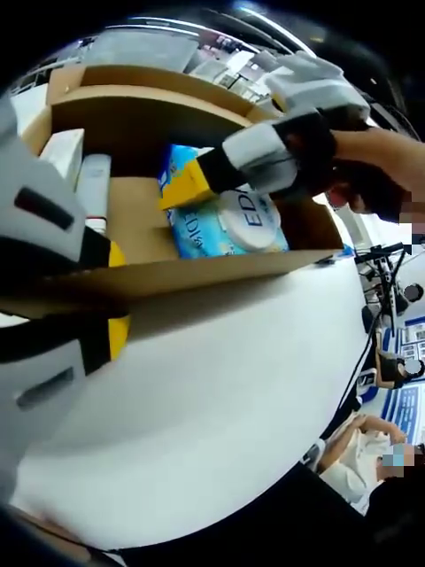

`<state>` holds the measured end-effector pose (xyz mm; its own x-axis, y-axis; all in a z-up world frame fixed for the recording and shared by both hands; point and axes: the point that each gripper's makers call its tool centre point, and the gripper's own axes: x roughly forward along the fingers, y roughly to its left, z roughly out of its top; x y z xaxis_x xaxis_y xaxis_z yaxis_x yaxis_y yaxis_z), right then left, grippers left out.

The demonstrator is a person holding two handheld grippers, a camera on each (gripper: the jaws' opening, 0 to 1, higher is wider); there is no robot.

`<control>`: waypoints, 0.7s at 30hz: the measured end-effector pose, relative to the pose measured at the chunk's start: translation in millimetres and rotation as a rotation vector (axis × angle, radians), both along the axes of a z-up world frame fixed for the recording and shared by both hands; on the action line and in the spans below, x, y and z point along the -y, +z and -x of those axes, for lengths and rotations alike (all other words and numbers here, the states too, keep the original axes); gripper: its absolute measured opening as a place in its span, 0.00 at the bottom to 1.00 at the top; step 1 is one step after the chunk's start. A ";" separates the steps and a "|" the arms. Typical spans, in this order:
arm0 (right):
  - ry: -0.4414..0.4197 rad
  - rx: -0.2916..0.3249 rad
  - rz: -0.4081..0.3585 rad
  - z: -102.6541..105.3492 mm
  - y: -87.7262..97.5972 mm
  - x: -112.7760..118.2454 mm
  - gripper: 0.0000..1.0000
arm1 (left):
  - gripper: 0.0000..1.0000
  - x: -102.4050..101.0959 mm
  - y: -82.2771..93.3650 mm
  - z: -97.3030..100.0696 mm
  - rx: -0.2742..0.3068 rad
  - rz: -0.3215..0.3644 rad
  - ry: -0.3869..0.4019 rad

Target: Operate the shoe box by opening the lid, removing the specified soft item, and placing it in the target area until the item is outside and the box remains undamaged.

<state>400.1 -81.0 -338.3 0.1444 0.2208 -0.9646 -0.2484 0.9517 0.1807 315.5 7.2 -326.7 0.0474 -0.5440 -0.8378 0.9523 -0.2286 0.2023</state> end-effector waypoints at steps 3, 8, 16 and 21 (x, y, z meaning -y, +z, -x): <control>0.010 -0.016 0.054 11.8 -3.8 -5.2 0.90 | 0.09 -0.2 -0.2 0.2 0.004 -0.003 -0.001; 0.005 -0.004 0.124 21.1 -7.2 -8.5 0.92 | 0.09 -0.4 -0.1 0.7 0.006 -0.004 0.000; -0.021 0.004 0.179 25.7 -11.0 -4.8 0.92 | 0.09 -0.5 -0.3 1.0 0.012 -0.009 0.000; -0.048 0.031 0.172 25.4 -10.4 -3.3 0.92 | 0.09 -1.0 -0.5 0.7 0.015 -0.013 0.000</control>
<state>374.7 -77.7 -348.7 0.1813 0.0450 -0.9824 -0.2054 0.9787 0.0069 314.8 8.2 -327.2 0.0600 -0.5333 -0.8438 0.9490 -0.2316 0.2138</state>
